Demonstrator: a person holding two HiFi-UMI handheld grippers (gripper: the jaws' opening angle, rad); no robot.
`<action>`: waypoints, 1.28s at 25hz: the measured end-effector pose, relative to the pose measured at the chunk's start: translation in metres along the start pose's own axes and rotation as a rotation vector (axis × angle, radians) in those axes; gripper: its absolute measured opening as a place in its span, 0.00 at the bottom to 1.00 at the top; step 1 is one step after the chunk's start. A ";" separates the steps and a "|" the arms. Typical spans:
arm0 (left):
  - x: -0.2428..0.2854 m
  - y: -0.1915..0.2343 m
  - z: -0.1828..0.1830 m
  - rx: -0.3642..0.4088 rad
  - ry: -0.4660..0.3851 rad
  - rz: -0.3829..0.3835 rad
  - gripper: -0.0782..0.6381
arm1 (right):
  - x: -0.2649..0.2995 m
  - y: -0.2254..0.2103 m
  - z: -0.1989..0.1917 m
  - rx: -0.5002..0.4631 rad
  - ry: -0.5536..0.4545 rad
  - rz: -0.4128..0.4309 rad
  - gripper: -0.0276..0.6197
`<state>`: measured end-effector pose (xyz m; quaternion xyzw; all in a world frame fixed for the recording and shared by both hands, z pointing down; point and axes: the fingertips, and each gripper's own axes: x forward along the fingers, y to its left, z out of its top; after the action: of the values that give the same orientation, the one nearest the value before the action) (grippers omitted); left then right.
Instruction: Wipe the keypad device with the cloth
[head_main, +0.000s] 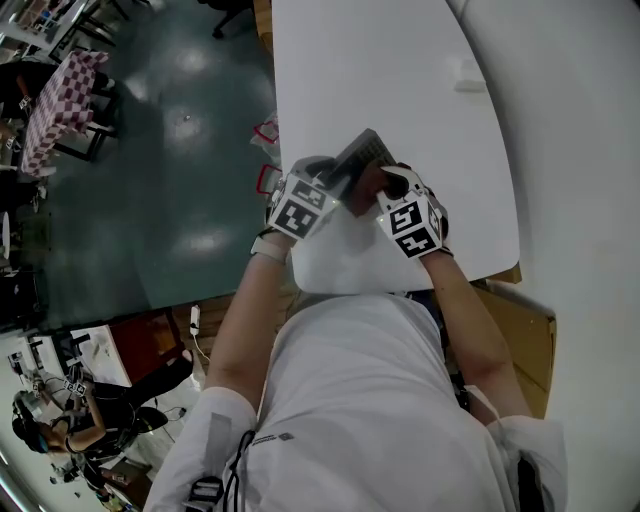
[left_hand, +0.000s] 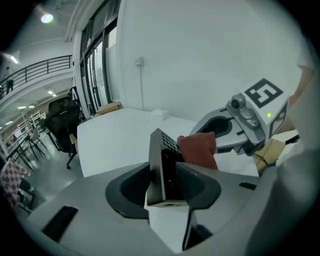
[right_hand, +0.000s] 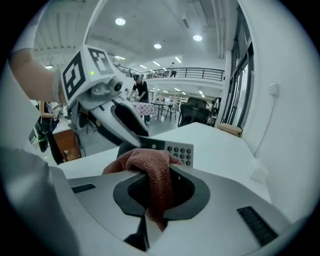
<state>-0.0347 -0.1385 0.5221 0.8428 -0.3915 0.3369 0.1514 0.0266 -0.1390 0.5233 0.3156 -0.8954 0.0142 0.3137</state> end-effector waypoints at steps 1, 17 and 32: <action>-0.002 -0.004 -0.002 -0.002 0.000 -0.007 0.34 | -0.002 0.001 0.007 0.005 -0.019 0.004 0.10; -0.023 -0.037 -0.020 -0.178 -0.132 -0.064 0.33 | 0.004 0.029 0.039 -0.070 -0.078 -0.026 0.10; -0.027 -0.032 -0.016 -0.246 -0.191 -0.106 0.33 | 0.001 0.019 -0.003 0.076 -0.024 -0.085 0.10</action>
<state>-0.0297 -0.0942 0.5152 0.8655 -0.3974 0.1966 0.2331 0.0168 -0.1241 0.5293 0.3654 -0.8836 0.0313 0.2912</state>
